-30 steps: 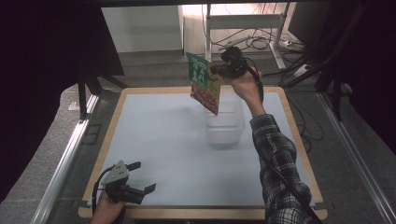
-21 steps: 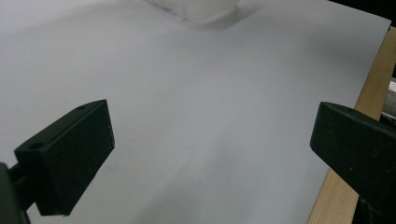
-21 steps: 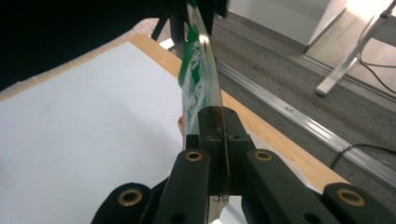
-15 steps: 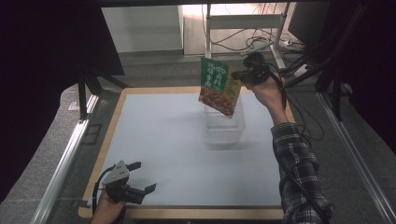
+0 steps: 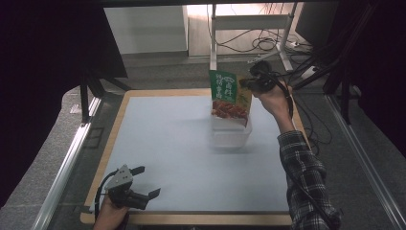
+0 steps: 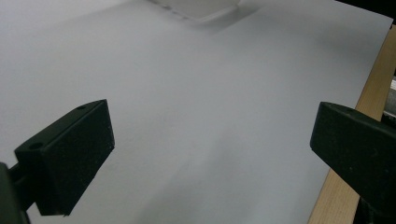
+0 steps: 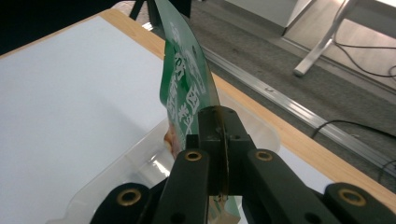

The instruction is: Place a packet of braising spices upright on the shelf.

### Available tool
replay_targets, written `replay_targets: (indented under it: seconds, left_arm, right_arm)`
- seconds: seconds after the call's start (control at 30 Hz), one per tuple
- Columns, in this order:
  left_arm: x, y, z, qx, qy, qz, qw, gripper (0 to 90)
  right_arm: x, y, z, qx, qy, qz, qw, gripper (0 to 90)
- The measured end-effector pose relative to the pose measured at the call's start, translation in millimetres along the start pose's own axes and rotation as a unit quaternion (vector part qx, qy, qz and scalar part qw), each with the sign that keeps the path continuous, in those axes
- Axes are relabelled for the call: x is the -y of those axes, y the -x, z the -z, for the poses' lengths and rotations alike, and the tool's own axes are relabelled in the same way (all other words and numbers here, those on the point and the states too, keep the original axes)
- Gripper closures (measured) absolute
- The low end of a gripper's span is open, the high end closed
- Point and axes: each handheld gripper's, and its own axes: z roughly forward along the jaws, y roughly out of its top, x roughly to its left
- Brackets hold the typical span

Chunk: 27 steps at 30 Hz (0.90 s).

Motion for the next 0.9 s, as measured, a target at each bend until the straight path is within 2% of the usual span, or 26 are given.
replay_targets:
  seconds: [0.13, 0.27, 0.3, 0.33, 0.57, 0.63, 0.67, 0.9]
  left_arm:
    - [0.1, 0.3, -0.3, 0.0, 0.001, -0.001, 1.0, 0.0]
    - [0.0, 0.2, -0.4, 0.0, 0.001, -0.001, 1.0, 0.0]
    - [0.1, 0.2, -0.5, 0.0, 0.002, 0.001, 1.0, 0.0]
    - [0.1, 0.2, -0.5, 0.0, 0.002, 0.001, 1.0, 0.0]
    - [0.0, 0.4, -0.7, 0.0, 0.002, 0.001, 1.0, 0.0]
    - [0.1, 0.3, -0.6, 0.0, 0.002, 0.002, 1.0, 0.0]
    - [0.1, 0.3, -0.6, 0.0, 0.002, 0.002, 1.0, 0.0]
    - [-0.2, 0.3, -0.6, 0.001, -0.002, 0.003, 1.0, 0.0]
  right_arm:
    - [0.4, -2.1, -4.4, -0.009, 0.006, -0.01, 0.9999, 88.1]
    - [0.9, -2.5, -8.3, -0.012, 0.01, -0.015, 0.9998, 80.7]
    - [2.3, -2.6, -10.0, -0.01, 0.005, -0.011, 0.9999, 76.4]
    - [2.3, -2.6, -10.0, -0.01, 0.005, -0.011, 0.9999, 76.4]
    - [7.0, -1.8, -10.2, -0.006, 0.005, -0.016, 0.9999, 61.3]
    - [8.0, -3.7, -8.8, -0.007, 0.005, -0.012, 0.9999, 52.7]
    - [8.0, -3.7, -8.8, -0.007, 0.005, -0.012, 0.9999, 52.7]
    - [11.3, -6.3, -8.0, -0.006, 0.006, -0.015, 0.9998, 36.7]
